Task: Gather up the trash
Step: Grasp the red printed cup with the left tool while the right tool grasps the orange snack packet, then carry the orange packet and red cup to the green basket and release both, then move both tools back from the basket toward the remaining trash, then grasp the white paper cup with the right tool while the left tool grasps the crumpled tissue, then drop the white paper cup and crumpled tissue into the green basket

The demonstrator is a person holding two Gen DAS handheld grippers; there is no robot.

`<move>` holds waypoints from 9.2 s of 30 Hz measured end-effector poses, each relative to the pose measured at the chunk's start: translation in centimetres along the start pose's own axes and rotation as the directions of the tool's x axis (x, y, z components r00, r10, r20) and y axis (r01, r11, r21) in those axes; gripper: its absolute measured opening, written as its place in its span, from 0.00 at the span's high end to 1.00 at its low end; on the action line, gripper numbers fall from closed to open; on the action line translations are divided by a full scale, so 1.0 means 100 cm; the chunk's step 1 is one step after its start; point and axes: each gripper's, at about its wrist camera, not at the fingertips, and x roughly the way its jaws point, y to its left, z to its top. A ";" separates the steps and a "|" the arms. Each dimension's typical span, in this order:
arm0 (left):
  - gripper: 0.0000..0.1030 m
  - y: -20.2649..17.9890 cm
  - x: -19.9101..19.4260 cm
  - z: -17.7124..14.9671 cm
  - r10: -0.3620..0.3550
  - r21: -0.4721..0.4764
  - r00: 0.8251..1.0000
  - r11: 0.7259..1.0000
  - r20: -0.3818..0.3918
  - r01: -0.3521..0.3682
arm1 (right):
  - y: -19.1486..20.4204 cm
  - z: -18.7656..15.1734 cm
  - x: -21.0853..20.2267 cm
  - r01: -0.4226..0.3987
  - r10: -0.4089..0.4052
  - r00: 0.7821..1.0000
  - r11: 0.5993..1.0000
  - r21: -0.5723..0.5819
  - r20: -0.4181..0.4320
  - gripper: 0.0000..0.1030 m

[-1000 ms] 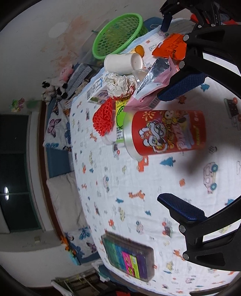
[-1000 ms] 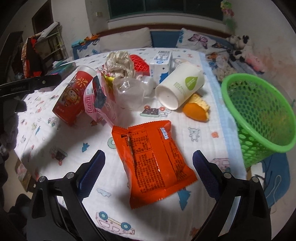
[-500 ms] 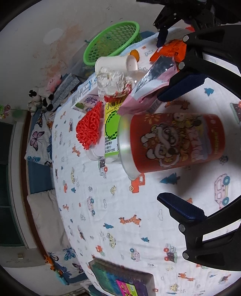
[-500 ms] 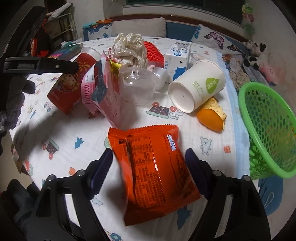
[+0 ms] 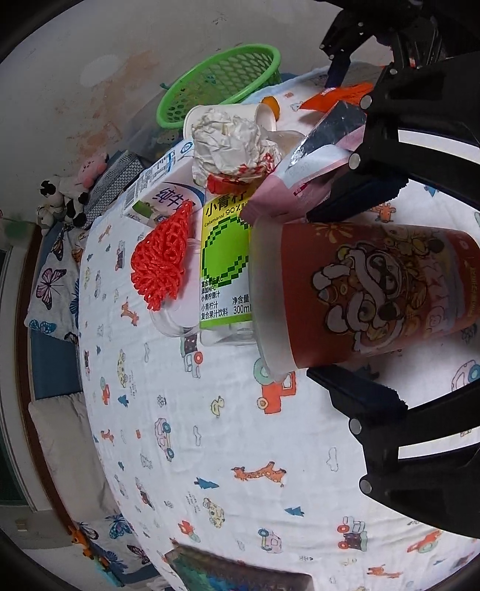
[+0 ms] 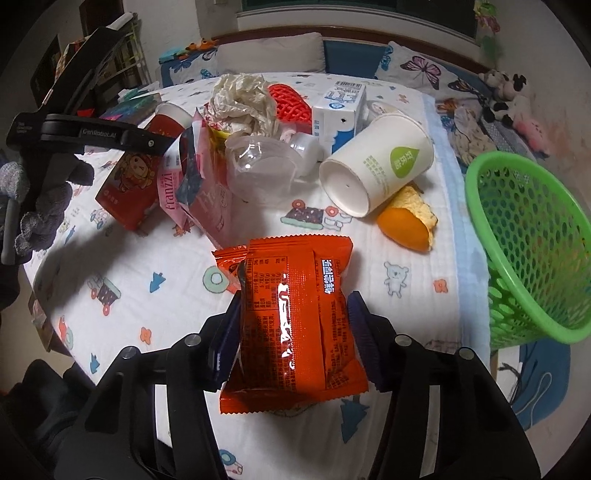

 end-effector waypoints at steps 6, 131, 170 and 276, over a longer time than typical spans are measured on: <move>0.28 -0.001 0.000 0.000 0.004 0.014 1.000 1.000 -0.002 -0.004 | 0.007 -0.001 0.002 0.016 -0.016 1.000 1.000 -0.022 -0.004 0.33; 0.19 -0.393 0.099 0.136 -0.241 0.373 0.969 0.895 -0.055 0.243 | -0.248 -0.094 -0.140 0.211 -0.452 0.852 0.758 0.617 0.263 0.15; 0.19 -0.053 -0.101 0.011 -0.030 0.046 0.968 0.999 0.248 0.019 | -0.091 0.019 -0.051 -0.007 -0.076 0.966 0.948 0.318 0.248 0.24; 0.58 -0.238 -0.010 0.101 -0.275 0.358 0.956 0.907 0.101 0.223 | -0.276 -0.010 -0.045 0.230 -0.349 0.933 0.767 0.599 0.089 0.32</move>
